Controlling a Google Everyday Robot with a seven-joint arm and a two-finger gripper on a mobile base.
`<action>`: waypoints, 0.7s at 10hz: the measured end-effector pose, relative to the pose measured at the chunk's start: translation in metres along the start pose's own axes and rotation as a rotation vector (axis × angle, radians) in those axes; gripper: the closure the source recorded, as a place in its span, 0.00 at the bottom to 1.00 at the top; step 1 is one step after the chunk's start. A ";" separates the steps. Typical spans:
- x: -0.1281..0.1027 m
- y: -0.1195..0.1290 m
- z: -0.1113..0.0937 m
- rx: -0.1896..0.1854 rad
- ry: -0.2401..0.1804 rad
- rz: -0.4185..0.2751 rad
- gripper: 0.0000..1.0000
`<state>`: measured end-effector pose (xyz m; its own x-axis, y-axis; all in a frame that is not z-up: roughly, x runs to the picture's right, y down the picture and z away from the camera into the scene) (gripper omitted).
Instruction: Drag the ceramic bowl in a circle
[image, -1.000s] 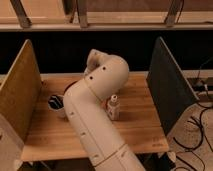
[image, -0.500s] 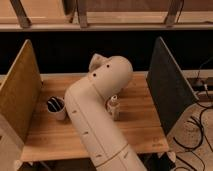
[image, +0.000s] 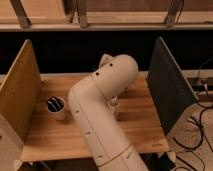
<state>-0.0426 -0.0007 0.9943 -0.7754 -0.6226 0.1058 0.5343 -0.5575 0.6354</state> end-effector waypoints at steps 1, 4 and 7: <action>0.003 0.009 -0.002 -0.017 -0.001 0.001 1.00; 0.042 0.027 -0.007 -0.050 0.050 -0.044 1.00; 0.083 0.018 -0.002 -0.025 0.116 -0.133 1.00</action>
<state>-0.0972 -0.0636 1.0128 -0.7966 -0.6007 -0.0675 0.4389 -0.6516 0.6187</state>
